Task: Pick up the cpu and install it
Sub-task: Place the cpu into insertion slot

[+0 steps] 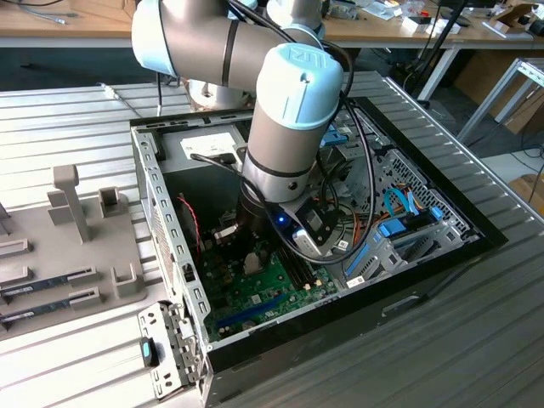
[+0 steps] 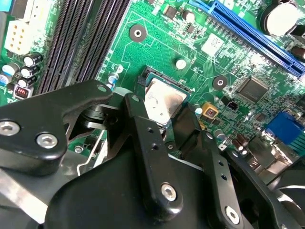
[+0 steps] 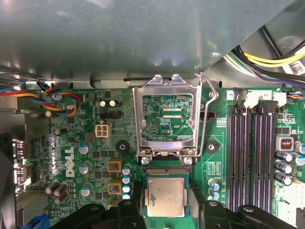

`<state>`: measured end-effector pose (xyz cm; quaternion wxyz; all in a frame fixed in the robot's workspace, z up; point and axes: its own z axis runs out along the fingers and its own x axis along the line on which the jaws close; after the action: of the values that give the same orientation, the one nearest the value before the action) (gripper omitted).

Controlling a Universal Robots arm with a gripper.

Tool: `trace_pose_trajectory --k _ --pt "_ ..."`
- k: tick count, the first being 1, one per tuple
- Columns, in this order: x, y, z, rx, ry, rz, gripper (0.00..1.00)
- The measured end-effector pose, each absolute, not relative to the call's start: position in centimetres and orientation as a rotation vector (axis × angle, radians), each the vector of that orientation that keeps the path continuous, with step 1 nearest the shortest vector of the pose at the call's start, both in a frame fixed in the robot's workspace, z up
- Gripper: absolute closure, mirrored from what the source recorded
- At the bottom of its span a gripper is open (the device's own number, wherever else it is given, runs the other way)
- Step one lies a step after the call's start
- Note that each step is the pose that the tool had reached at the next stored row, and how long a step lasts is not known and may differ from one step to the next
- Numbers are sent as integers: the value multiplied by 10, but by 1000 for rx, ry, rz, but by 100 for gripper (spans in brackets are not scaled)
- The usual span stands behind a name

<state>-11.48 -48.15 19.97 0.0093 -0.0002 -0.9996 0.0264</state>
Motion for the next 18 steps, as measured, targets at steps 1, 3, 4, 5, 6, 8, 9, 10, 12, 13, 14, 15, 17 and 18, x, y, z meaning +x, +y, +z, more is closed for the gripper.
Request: trace_pose_trajectory --k 1,3,4,5,6,8,9,10,12,13,14,15,17,18 --pt "-115 -481 199 -1 -3122 82 53" --pt "-115 -481 198 -1 -3122 82 53" --pt "-115 -481 198 -1 -3122 82 53" --pt "-115 -481 198 -1 -3122 82 53" --pt "-115 -481 198 -1 -3122 81 53" --pt "-115 -481 199 -1 -3122 81 53" --pt "-115 -481 199 -1 -3122 81 53" --pt "-115 -480 199 -1 -3122 82 53" --pt "-115 -480 199 -1 -3122 82 53" --pt "-115 -480 199 -1 -3122 82 53" --pt "-115 -480 199 -1 -3122 82 53" --pt "-115 -480 199 -1 -3122 81 53" --pt "-115 -480 200 -1 -3122 81 53" --pt "-115 -480 200 -1 -3122 81 53"
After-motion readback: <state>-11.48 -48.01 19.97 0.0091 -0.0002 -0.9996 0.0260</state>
